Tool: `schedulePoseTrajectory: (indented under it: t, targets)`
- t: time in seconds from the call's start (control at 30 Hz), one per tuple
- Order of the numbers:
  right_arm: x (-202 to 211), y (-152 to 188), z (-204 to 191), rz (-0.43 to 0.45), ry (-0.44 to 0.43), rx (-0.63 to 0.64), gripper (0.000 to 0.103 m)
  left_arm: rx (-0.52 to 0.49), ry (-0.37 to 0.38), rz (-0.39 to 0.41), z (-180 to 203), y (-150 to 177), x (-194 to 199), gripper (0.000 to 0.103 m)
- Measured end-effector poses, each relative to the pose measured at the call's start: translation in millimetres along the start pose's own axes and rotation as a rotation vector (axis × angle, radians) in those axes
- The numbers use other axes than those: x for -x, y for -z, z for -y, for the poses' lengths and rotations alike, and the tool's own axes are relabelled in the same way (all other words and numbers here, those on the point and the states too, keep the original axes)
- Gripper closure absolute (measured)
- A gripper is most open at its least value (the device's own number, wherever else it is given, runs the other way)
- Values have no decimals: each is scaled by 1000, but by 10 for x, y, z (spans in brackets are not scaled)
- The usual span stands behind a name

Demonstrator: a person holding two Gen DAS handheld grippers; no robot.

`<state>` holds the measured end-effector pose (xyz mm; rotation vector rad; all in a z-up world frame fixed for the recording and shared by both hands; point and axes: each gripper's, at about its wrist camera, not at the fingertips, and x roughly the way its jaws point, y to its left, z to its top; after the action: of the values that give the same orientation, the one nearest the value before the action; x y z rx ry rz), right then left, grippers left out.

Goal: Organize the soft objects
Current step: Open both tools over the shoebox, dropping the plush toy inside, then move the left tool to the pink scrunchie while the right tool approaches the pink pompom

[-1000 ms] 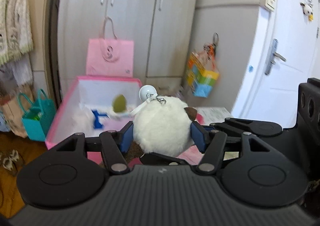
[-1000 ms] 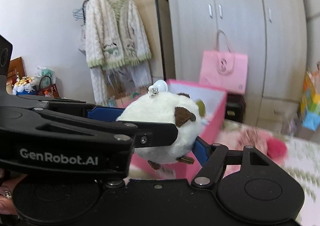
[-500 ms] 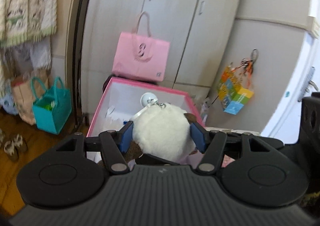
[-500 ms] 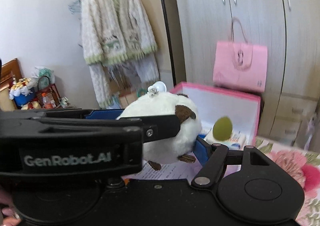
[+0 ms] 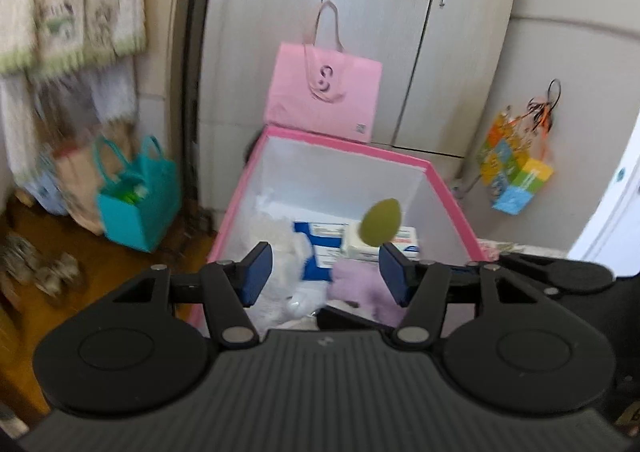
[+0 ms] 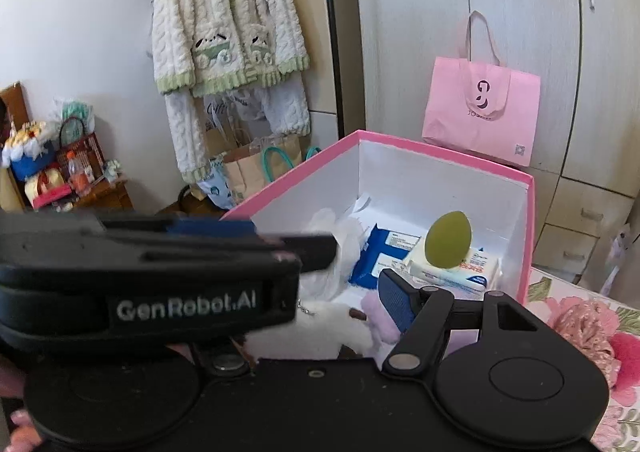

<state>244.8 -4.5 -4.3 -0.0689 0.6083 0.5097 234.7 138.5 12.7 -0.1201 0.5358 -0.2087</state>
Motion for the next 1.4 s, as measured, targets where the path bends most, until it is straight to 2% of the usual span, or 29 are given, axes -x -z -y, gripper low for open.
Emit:
schedulePoseTrajectory:
  t: [0.3,0.47,0.67,0.73,0.9,1.1,1.3,1.4]
  targets:
    - [457,119,9,25,26,28,30,-81,25,42,193,-62,613,38]
    - [841,191,57,55,31,39,29,-126,77,41,341,-30,912,37]
    - [1235,286,130,52,34,48,28,-171,130,17,485,91,1196,36]
    - [1364,330,168,52,36,48,28,-159,150,9,517,117,1267,36]
    - [1686,448,301,53,48,94,27,-152,248,-29,640,151,1405,36]
    - [2030,654,640,26,106,123,26,-200,289,-43,981,203,1363,36]
    - [2151,809,1097,9,164,108,24,-248,343,-77,1377,264,1009,36]
    - [2133,849,1347,23,179,86,23,-270,324,-67,1573,324,798,36]
